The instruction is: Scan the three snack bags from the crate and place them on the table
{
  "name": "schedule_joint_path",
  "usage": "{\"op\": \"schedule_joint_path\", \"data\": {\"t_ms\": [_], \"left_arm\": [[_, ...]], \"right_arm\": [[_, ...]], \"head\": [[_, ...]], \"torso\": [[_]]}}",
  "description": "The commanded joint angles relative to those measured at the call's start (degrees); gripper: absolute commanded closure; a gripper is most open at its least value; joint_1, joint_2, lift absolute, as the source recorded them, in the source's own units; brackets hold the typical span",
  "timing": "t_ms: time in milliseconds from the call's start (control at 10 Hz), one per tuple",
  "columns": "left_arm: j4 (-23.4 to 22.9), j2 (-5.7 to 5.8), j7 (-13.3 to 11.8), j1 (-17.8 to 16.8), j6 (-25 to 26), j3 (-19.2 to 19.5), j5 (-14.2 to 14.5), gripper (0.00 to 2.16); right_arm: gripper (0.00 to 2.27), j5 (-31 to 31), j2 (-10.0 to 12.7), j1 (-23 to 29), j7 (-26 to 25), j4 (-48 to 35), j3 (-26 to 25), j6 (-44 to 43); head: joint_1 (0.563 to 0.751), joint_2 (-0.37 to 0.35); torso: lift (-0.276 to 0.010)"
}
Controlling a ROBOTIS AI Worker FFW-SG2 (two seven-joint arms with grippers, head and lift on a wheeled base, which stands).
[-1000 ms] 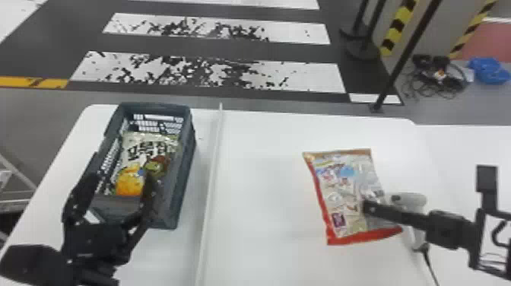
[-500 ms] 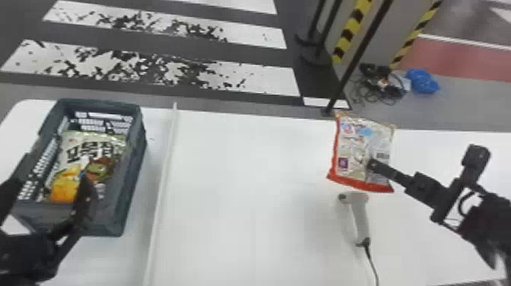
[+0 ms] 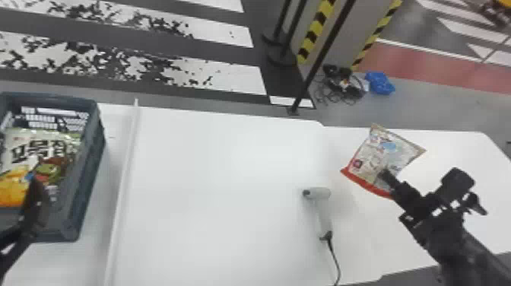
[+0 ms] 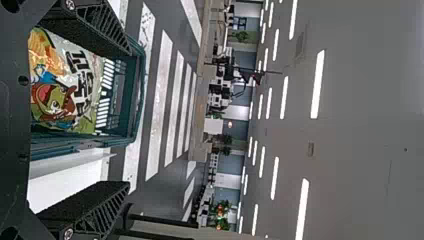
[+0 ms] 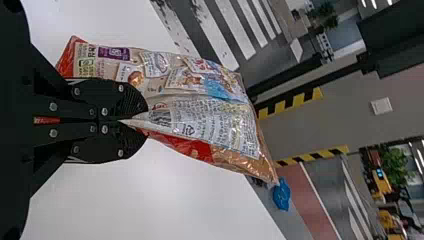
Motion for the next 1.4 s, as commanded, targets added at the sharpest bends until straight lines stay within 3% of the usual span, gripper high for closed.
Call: {"op": "schedule_joint_path", "data": {"t_ms": [0, 300, 400, 500, 600, 700, 800, 1100, 1300], "left_arm": [[0.0, 0.13, 0.0, -0.1, 0.0, 0.0, 0.0, 0.08], [0.0, 0.13, 0.0, -0.2, 0.0, -0.4, 0.0, 0.08], [0.0, 0.22, 0.0, -0.3, 0.2, -0.6, 0.0, 0.08], [0.0, 0.3, 0.0, -0.4, 0.2, -1.0, 0.0, 0.08], [0.0, 0.48, 0.0, -0.5, 0.4, -1.1, 0.0, 0.08], [0.0, 0.74, 0.0, -0.5, 0.4, -1.1, 0.0, 0.08], [0.0, 0.74, 0.0, -0.6, 0.5, -1.1, 0.2, 0.08], [-0.2, 0.66, 0.1, -0.6, 1.4, -1.3, 0.2, 0.08], [-0.5, 0.57, 0.1, -0.6, 1.8, -1.6, 0.0, 0.08]], "right_arm": [[2.13, 0.3, -0.4, -0.9, -3.1, 6.4, 0.6, -6.5], [2.12, 1.0, -0.4, -0.9, -15.2, 12.8, 5.0, -14.2], [1.96, 1.1, -0.3, -1.4, -18.6, 14.1, 5.7, -14.6], [1.65, 1.2, -0.3, -1.6, -20.3, 15.1, 7.0, -14.9], [1.11, 1.3, -0.3, -1.6, -19.8, 16.2, 8.2, -17.4], [0.18, 1.4, -0.3, -1.6, -19.8, 16.9, 8.7, -18.3], [0.0, 1.4, -0.3, -1.5, -19.8, 16.9, 9.1, -17.7], [0.01, 0.2, 1.5, 3.3, -21.4, 8.1, 8.5, -17.0], [0.05, 0.8, 4.1, 11.2, -21.7, -4.6, 8.7, -18.4]], "head": [[0.695, -0.35], [0.695, -0.35], [0.695, -0.35], [0.695, -0.35], [0.695, -0.35], [0.695, -0.35], [0.695, -0.35], [0.695, -0.35], [0.695, -0.35]], "torso": [[-0.037], [-0.037], [-0.037], [-0.037], [-0.037], [-0.037], [-0.037], [-0.037], [-0.037]]}}
